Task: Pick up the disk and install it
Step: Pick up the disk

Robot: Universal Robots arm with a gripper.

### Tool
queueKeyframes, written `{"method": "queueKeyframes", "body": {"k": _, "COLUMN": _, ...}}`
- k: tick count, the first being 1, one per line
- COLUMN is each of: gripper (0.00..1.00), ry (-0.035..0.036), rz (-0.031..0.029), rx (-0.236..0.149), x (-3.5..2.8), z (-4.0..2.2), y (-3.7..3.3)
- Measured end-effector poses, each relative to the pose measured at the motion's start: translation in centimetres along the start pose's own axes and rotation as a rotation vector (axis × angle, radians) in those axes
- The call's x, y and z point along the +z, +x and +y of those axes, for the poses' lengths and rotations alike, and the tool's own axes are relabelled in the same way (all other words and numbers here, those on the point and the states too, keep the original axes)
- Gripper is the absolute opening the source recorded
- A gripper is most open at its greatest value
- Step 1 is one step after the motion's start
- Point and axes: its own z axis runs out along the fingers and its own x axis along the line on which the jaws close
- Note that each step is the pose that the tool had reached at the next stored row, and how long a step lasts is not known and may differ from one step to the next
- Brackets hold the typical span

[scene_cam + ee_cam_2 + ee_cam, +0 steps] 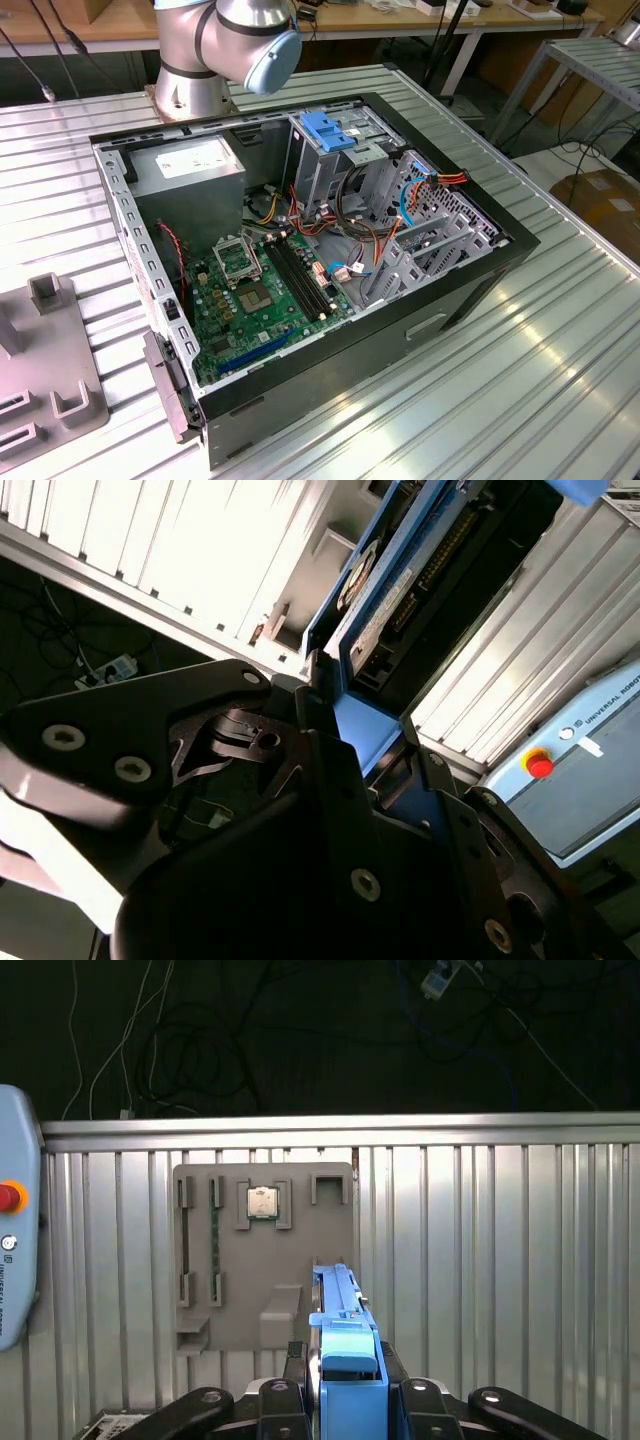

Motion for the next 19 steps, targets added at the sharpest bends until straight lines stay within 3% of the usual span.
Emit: {"method": "queueKeyframes", "body": {"k": 19, "gripper": 0.37, "ry": -0.0001, "rz": 0.0, "rx": 0.0, "x": 0.06, "z": -3.08, "y": -0.06}}
